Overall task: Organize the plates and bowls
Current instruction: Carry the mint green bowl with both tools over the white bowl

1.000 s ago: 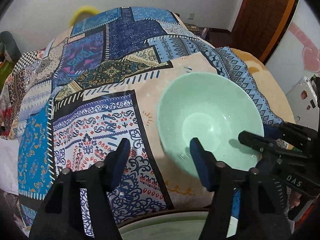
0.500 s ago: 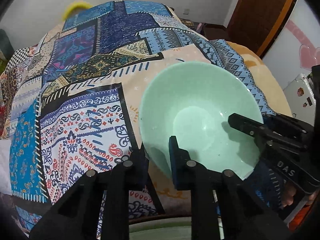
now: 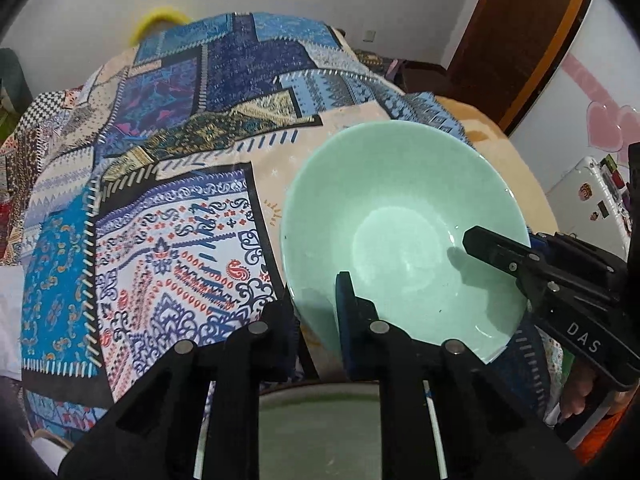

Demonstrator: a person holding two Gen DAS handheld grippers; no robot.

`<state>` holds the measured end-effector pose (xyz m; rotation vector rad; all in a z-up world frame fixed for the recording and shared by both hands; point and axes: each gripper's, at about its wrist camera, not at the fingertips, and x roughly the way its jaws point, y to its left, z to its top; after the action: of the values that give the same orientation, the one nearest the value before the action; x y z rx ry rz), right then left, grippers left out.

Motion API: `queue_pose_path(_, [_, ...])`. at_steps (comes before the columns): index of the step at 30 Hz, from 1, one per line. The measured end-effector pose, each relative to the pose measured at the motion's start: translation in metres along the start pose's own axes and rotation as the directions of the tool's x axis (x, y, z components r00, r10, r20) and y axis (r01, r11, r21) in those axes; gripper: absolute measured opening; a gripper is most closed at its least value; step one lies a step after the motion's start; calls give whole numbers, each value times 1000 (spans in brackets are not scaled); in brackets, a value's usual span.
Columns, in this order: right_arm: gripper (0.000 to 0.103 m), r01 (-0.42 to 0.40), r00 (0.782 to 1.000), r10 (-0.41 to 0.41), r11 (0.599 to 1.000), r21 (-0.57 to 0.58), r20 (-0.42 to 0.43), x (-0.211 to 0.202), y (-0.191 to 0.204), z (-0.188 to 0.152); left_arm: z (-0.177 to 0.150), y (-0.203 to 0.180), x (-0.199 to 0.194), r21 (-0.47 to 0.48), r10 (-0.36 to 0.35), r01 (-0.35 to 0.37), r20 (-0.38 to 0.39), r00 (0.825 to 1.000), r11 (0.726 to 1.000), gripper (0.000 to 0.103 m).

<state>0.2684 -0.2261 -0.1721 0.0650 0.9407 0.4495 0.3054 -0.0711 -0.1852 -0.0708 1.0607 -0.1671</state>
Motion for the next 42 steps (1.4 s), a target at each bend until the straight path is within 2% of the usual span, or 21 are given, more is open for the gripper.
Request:
queue_pose_path(9, [20,-10,999,10,1000,-6,35,-24,15,-2,-8,0,-41,-5,-17,17,46,999,1000,16])
queue_pose_path(26, [20,-18,996,22,998,-54,85,-63,62,-18,-46,8,-117,-11,-7,8,119,993,1000,16])
queue_pose_path(42, [20,-53,994,65,990,-128,91,-75,125,-35,-99,53,-174,-78,18,-4,170,985,997,16])
